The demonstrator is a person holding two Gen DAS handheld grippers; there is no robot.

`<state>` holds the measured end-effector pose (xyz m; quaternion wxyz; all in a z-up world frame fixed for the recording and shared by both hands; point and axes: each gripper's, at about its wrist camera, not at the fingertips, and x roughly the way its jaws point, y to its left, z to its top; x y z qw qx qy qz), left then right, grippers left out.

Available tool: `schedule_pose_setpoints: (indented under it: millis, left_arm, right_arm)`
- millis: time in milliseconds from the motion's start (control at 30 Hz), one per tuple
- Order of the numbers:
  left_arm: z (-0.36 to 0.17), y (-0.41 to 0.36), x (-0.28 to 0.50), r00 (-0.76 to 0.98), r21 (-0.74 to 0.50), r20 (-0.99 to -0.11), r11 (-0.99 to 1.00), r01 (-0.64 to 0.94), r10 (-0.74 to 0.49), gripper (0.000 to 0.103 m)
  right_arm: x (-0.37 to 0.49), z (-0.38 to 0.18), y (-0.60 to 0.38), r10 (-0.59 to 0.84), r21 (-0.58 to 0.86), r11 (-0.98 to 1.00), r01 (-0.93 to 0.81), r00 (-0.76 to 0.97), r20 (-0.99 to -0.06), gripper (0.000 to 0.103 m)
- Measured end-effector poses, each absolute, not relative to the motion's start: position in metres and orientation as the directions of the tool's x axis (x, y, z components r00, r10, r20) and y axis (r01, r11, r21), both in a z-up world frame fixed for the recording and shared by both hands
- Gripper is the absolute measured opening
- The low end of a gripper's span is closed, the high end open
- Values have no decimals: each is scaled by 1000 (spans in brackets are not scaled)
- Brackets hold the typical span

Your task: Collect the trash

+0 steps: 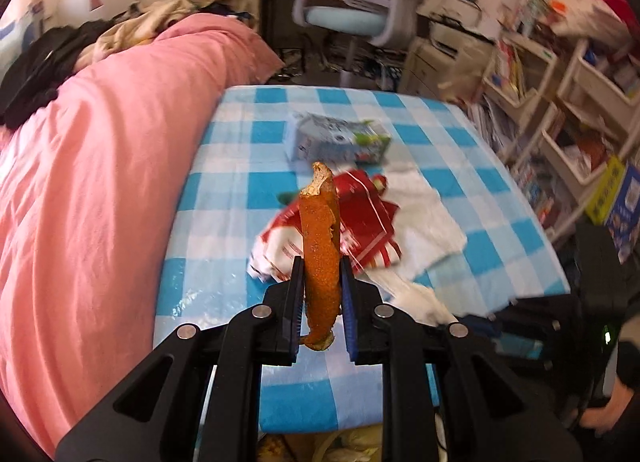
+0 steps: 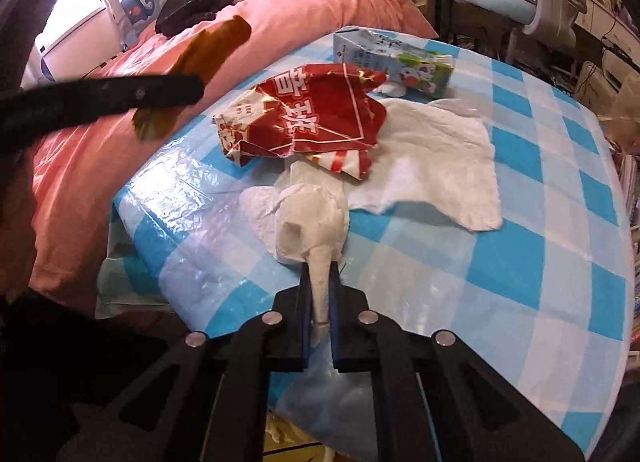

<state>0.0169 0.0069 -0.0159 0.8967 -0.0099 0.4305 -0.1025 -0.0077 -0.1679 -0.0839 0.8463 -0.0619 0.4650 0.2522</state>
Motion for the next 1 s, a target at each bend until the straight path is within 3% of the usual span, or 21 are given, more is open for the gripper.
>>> schedule_pose_setpoints:
  millis: [300,567,1000]
  left_arm:
    - [-7,11,18,633,-122,-749,980,160,-197,16]
    - [-15,13,23,626,-121,-760,984,127,-174,16]
    - [-22,1,24,669,-78,-732,992,100,-125,16]
  right_arm:
    - [-5,-62,-189,324,77,873,-482,453,-830,8]
    - [1,-56,-204,420,187,868,-460,479,-771,8]
    - [-13,-40,-194,449,107,823,-558,522,-725,8]
